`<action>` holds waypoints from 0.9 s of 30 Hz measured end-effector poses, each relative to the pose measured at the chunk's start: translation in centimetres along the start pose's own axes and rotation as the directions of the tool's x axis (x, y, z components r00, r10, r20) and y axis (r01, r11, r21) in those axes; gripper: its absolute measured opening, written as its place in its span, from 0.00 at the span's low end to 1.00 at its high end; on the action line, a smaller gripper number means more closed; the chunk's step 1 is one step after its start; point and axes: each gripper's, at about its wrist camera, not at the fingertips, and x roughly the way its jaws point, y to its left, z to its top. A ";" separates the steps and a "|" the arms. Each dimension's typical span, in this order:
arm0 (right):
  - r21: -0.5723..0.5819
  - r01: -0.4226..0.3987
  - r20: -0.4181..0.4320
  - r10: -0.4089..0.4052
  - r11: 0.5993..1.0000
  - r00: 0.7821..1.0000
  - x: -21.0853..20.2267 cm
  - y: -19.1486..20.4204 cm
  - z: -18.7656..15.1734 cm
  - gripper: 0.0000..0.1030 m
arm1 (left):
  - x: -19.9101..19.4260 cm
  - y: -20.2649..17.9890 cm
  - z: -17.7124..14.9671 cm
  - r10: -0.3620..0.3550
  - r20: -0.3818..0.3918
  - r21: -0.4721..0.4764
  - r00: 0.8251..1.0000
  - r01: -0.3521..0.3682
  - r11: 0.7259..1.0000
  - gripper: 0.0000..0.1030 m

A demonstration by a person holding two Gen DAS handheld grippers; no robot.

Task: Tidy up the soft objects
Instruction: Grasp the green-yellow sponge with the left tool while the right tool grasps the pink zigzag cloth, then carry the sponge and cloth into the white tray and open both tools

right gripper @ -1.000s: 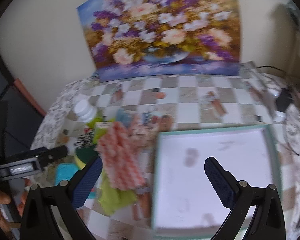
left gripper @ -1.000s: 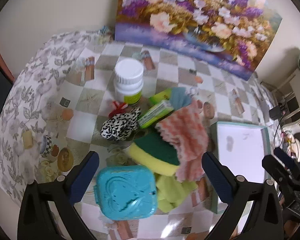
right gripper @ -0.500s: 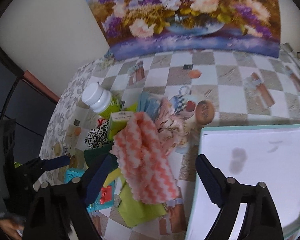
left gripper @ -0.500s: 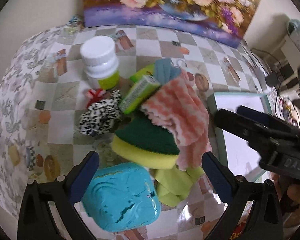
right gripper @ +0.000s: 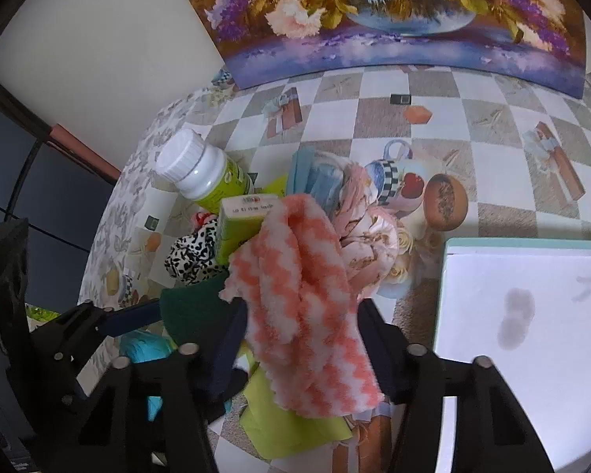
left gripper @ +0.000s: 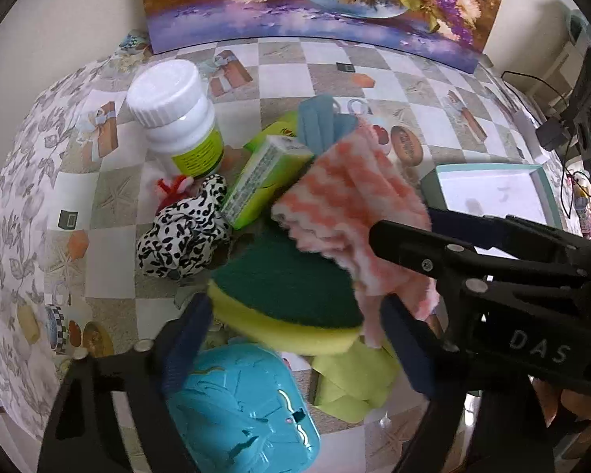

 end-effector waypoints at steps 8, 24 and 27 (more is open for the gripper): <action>0.002 -0.017 0.002 0.017 1.000 1.000 0.6 -0.1 -0.4 0.26 | 0.1 0.3 -0.2 0.007 0.009 -0.009 1.000 -0.007 1.000 0.65; -0.023 -0.064 0.073 0.065 0.998 0.995 -2.0 1.0 -1.0 0.15 | -1.1 0.0 -0.6 0.042 0.048 -0.054 0.998 -0.039 0.998 0.61; -0.025 -0.077 0.101 0.079 0.997 0.992 -3.2 1.3 -1.1 0.15 | -2.0 0.0 -0.6 0.046 0.072 -0.070 0.996 -0.041 0.997 0.60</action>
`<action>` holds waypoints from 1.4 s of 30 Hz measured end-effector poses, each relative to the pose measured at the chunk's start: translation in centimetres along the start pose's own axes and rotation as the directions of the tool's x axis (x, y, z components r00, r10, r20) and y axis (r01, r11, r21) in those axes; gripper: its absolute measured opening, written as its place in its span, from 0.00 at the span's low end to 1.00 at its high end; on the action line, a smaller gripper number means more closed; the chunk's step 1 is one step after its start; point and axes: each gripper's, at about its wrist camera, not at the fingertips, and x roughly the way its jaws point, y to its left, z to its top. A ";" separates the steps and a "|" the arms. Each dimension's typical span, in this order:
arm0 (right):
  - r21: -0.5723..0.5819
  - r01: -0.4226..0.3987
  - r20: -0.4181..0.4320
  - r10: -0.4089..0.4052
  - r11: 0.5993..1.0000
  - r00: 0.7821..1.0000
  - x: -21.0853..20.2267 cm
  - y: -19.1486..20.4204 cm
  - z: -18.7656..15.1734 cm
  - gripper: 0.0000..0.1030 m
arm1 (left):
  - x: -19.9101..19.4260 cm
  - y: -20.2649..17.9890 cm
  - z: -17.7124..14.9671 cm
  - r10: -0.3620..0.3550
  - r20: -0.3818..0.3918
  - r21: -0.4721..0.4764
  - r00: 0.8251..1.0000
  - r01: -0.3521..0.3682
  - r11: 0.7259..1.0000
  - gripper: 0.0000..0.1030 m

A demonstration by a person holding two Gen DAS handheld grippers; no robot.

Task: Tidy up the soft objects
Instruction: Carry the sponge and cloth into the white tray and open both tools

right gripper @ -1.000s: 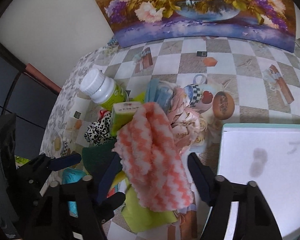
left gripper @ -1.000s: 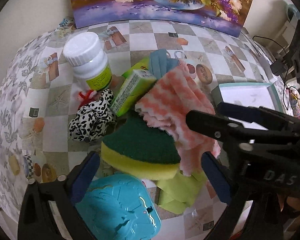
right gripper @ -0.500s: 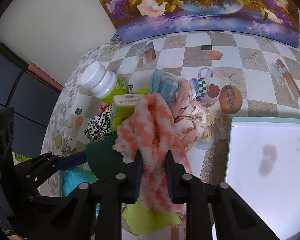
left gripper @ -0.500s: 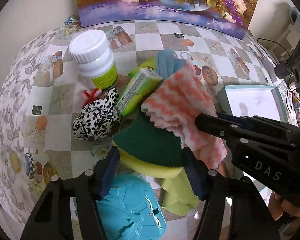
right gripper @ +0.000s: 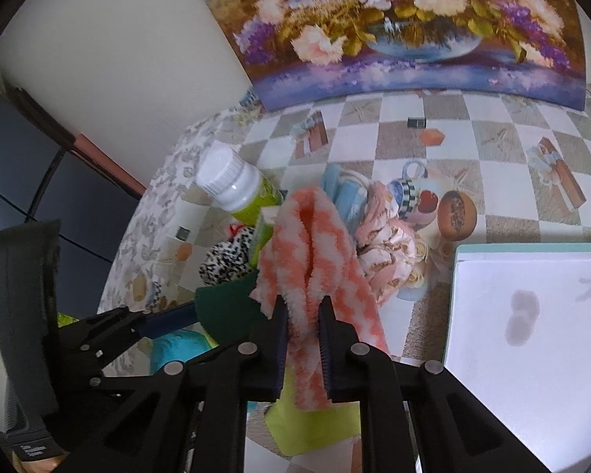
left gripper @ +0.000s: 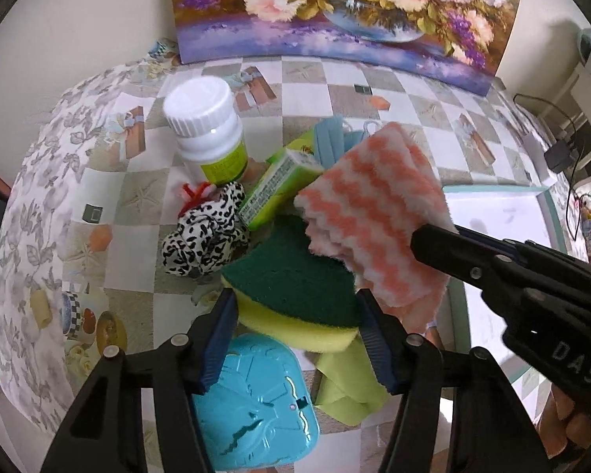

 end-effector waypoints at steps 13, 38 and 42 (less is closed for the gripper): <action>-0.005 -0.036 0.178 0.036 0.999 0.983 -7.5 0.5 0.9 0.15 | -6.3 -0.4 0.6 0.056 0.157 -0.055 0.986 -0.048 0.997 0.60; 0.254 0.296 0.406 -0.379 0.921 0.831 -24.6 -9.9 -3.5 0.15 | -11.4 -15.7 1.2 -0.053 0.342 0.092 0.938 0.022 0.996 0.60; 0.325 0.330 0.375 -0.441 0.886 0.816 -25.7 -13.0 -4.4 0.15 | -10.1 -18.1 1.1 -0.074 0.328 0.114 0.942 0.038 0.993 0.60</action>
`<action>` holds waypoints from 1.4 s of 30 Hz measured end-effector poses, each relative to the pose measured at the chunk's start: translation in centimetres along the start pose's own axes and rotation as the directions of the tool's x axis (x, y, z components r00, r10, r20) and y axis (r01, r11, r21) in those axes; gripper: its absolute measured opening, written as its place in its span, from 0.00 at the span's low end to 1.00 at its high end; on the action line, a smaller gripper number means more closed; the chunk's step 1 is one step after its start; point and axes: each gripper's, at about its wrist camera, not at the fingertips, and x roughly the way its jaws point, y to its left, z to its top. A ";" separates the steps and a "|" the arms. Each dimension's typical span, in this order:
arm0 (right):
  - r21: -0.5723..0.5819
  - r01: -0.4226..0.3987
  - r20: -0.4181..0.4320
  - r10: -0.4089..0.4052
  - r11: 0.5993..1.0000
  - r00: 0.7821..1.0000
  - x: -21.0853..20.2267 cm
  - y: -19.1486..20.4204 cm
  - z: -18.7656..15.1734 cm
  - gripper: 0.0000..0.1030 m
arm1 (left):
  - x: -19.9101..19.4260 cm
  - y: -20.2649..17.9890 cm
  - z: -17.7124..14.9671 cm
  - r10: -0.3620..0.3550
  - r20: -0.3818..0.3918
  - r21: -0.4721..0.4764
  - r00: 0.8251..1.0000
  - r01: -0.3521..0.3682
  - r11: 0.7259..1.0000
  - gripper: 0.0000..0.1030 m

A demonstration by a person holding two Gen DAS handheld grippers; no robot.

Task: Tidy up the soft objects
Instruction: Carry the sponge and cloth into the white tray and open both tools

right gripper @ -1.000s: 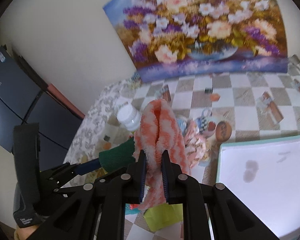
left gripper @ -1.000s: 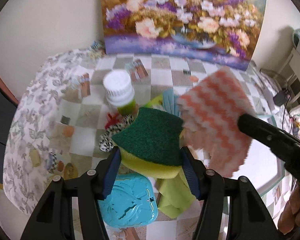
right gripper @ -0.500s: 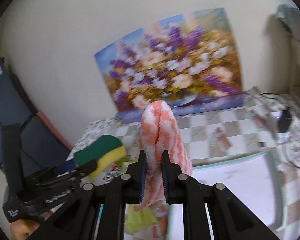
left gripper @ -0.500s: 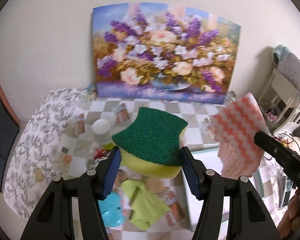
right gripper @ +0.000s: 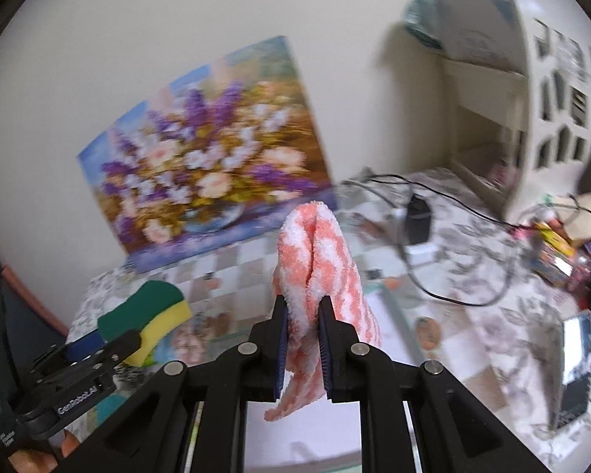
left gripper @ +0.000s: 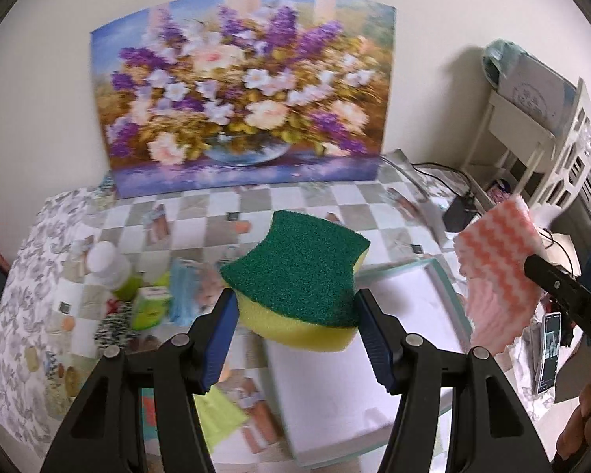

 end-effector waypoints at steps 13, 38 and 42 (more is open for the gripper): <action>0.098 0.119 -0.151 -0.103 0.988 0.983 4.1 -5.9 -1.5 0.15 | 6.3 -3.9 -2.6 -0.016 -0.124 0.033 0.992 0.021 0.999 0.60; 0.102 -0.051 -0.453 0.092 0.993 0.887 14.9 -1.7 -6.9 0.17 | 12.9 -3.0 -6.5 0.014 -0.310 -0.003 0.950 -0.016 1.000 0.60; 0.059 -0.002 -0.452 0.028 0.998 0.892 14.9 -1.2 -6.8 0.17 | 13.2 -2.8 -6.8 0.020 -0.329 -0.005 0.944 -0.023 1.000 0.60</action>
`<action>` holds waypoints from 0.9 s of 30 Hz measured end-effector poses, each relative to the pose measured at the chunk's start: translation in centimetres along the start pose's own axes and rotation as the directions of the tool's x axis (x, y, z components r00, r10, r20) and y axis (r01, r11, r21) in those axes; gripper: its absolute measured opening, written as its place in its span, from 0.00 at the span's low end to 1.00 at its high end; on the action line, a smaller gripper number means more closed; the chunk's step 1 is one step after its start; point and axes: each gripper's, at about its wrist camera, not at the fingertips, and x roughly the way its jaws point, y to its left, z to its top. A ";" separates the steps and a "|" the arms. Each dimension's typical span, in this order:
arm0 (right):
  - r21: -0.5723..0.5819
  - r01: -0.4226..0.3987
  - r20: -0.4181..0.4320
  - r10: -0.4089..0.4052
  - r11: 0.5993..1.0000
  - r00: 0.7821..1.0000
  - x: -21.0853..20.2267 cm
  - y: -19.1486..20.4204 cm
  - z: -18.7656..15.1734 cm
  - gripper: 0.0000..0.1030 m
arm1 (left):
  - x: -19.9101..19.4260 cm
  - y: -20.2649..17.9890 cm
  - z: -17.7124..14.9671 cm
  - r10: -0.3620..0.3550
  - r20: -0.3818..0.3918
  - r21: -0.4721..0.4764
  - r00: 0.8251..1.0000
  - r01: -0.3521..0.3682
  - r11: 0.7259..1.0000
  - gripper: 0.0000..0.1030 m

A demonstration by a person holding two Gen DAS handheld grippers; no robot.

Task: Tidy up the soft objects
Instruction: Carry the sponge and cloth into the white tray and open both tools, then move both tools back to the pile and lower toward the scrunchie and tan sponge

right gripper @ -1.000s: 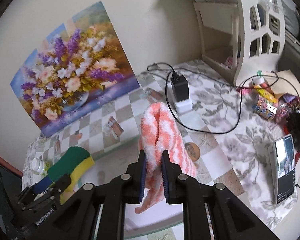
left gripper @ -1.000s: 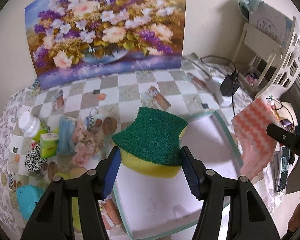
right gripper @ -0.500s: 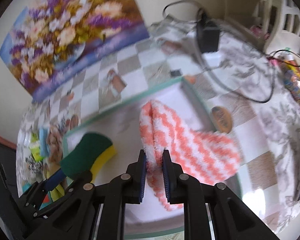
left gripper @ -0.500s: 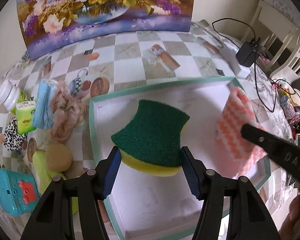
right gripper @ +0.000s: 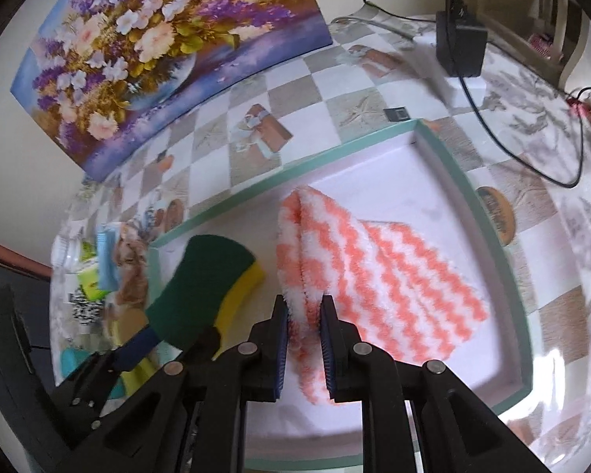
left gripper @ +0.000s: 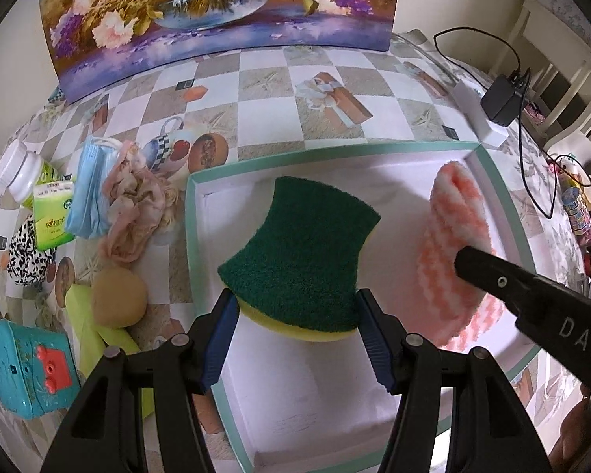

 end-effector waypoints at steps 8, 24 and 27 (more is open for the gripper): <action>-0.021 0.084 -0.037 -0.085 0.996 0.996 0.9 -0.2 -0.1 0.19 | 0.5 0.1 -0.1 -0.002 -0.037 0.000 0.999 0.002 1.000 0.61; -0.004 0.120 0.094 -0.119 0.993 0.988 -4.9 0.0 0.2 0.63 | -5.5 2.0 1.0 -0.021 0.089 -0.045 0.996 0.025 0.999 0.86; -0.011 0.135 0.116 -0.132 0.991 0.984 -5.6 0.3 0.3 0.69 | -6.5 4.0 1.3 -0.004 0.128 -0.103 0.992 0.017 0.995 0.92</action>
